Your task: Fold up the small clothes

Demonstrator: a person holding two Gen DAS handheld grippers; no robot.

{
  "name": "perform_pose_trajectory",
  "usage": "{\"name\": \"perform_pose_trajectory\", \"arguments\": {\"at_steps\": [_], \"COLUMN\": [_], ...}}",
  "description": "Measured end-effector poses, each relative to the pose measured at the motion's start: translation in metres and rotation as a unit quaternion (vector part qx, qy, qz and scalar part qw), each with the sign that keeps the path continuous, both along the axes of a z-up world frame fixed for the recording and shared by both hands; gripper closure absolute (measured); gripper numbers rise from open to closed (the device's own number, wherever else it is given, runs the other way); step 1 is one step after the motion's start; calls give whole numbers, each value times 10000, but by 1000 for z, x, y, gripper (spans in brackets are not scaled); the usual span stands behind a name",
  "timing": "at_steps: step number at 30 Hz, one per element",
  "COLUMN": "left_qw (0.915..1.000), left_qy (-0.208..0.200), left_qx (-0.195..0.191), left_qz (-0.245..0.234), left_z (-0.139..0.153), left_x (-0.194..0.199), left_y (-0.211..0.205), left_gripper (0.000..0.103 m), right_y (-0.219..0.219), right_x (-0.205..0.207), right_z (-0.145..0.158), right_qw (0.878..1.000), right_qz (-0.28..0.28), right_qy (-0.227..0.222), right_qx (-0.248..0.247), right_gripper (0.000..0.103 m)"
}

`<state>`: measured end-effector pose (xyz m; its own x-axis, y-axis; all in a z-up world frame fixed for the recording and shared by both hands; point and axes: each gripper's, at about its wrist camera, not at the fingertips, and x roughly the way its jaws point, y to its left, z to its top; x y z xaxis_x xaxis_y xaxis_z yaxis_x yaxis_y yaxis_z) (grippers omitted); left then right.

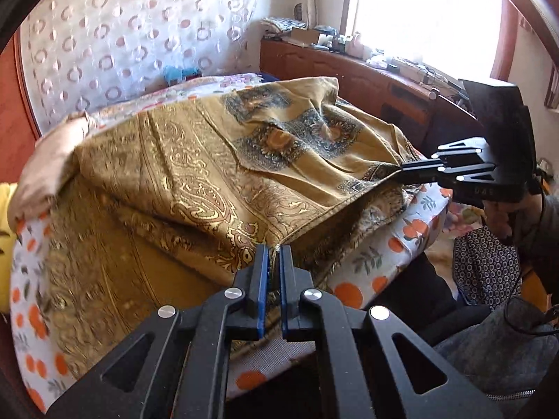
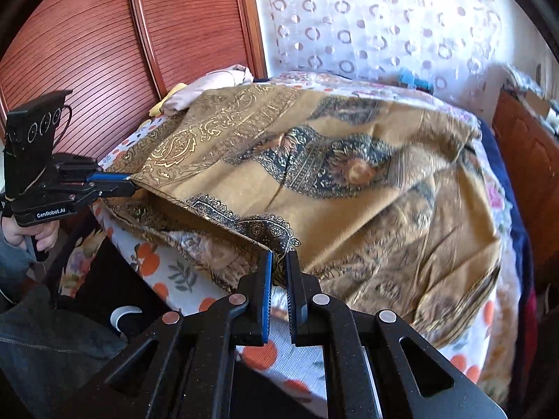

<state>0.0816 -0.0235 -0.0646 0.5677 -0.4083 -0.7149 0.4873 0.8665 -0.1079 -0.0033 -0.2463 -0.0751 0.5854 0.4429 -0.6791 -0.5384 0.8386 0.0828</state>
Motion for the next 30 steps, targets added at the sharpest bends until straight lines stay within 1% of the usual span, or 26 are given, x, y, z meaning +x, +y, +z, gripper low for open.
{"name": "perform_pose_trajectory", "arguments": {"at_steps": [5,6,8,9,10,11,12,13,14,17,21,25,27,29,30], "left_qw": [9999,9998,9997,9996,9994,9990,9987,9983,9980,9968,9956,9955,9956,9955,9955], "left_qy": [37,38,-21,-78,-126,-199,-246,-297,-351,-431,-343,-183,-131,-100,-84], "left_qx": [-151,-166,-187,-205,-238,-314,-360,-372,-367,-348,-427,-421,-414,-426,-443], "left_qz": [75,84,133,180,210,238,278,336,388,570,755,834,836,836,832], "left_z": [3,3,6,10,11,15,18,20,21,21,13,1,-4,-8,-9], "left_x": [2,2,-3,-4,-6,-8,-9,-9,-9,-4,4,7,8,7,8], "left_y": [5,5,8,10,12,15,18,21,23,31,40,42,43,43,43], "left_gripper": [96,94,85,71,55,50,39,32,30,29,29,29,29,29,29], "right_y": [-11,-16,-23,-26,-32,-37,-42,-49,-53,-66,-82,-88,-87,-85,-87], "right_x": [-3,-7,-10,-13,-16,-19,-22,-23,-23,-11,20,55,65,69,70], "right_z": [6,6,9,11,13,14,15,16,16,14,2,-18,-26,-28,-28], "right_qw": [9998,9996,9995,9994,9993,9990,9986,9982,9977,9953,9905,9838,9809,9788,9785], "right_qz": [-91,-109,-158,-207,-277,-323,-380,-462,-547,-869,-1278,-1623,-1647,-1622,-1584], "right_qy": [-36,-26,-37,-71,-108,-137,-174,-219,-252,-306,-191,135,368,490,496], "right_qx": [190,253,286,255,248,278,310,322,309,285,471,746,965,1152,1223], "right_gripper": [94,92,90,90,87,80,75,67,63,62,62,62,62,63,67]}}
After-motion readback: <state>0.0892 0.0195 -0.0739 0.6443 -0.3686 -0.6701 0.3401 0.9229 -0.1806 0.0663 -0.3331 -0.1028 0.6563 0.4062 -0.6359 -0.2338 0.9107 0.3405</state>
